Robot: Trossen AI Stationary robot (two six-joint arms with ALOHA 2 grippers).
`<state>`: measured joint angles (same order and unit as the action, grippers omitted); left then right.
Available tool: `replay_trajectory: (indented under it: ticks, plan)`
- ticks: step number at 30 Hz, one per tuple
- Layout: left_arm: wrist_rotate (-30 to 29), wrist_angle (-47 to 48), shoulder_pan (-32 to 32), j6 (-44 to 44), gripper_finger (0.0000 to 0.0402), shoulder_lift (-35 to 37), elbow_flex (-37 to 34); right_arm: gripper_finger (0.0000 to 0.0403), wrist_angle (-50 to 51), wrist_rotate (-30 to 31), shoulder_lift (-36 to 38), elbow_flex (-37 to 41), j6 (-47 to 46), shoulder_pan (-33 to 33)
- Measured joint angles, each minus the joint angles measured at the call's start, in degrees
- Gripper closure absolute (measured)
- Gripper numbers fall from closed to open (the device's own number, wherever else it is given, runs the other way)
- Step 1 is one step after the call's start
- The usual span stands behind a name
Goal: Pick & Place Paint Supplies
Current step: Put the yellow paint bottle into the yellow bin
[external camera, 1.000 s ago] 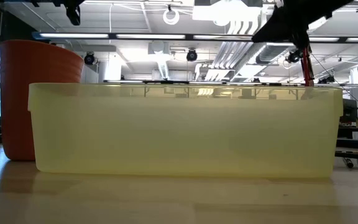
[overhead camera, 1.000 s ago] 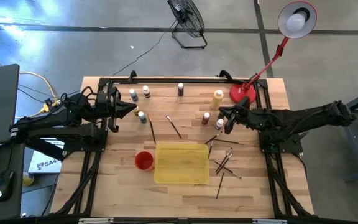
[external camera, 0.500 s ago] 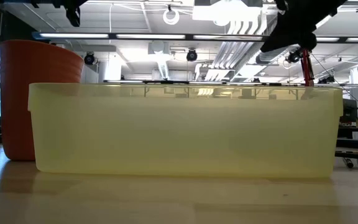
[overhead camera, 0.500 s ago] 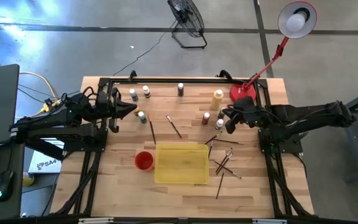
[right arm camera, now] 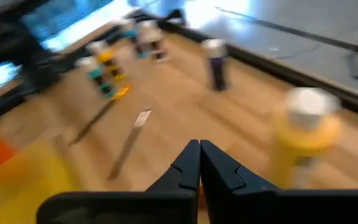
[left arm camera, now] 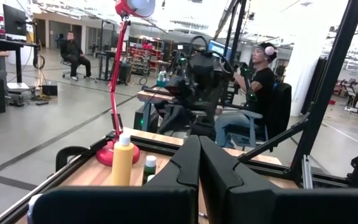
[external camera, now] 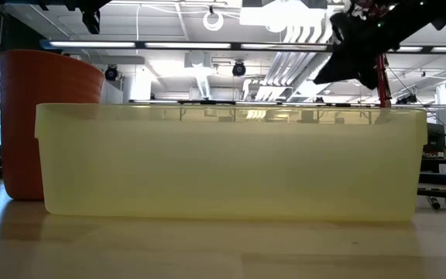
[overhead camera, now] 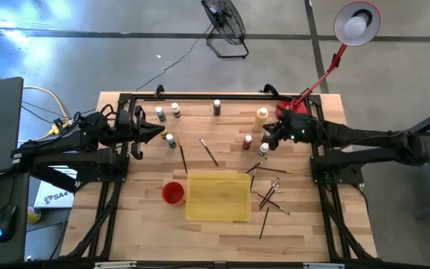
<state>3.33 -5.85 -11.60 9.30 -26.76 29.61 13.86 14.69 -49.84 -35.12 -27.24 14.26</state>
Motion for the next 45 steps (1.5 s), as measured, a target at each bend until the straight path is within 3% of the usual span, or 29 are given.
replay_trajectory:
  ticks: [7, 12, 16, 21, 31, 35, 45]
  plan:
    - [-0.7, -0.1, 0.0, 0.0, 0.0402, 0.0, 0.0, 0.0401, -0.4, 3.9, 0.9, -1.0, -1.0, 3.8]
    - [-2.3, -0.1, 0.0, 0.0, 0.0402, 0.0, 0.0, 0.0401, -0.6, 6.4, 0.9, -1.9, 3.8, 3.9]
    - [-2.7, -0.1, 0.0, 0.0, 0.0402, 0.0, 0.0, 0.0401, -0.8, 5.8, 0.8, -1.9, 10.2, 3.9]
    - [-2.7, -0.1, 0.0, 0.0, 0.0402, 0.0, 0.0, 0.0401, -0.8, 0.8, 0.8, -1.9, 18.6, 3.8]
    - [-2.8, 0.0, 0.0, 0.0, 0.0402, 0.0, 0.0, 0.0395, -0.8, -1.5, 0.8, -1.9, 12.8, 5.2]
    - [-2.9, 0.0, 0.0, 0.0, 0.0402, 0.0, 0.0, 0.0353, -0.4, -1.4, -0.5, -1.9, 8.8, 7.2]
    - [-3.1, 0.0, 0.0, 0.0, 0.0402, 0.0, 0.0, 0.0191, -0.4, 0.7, -4.1, -4.1, 2.1, 8.8]
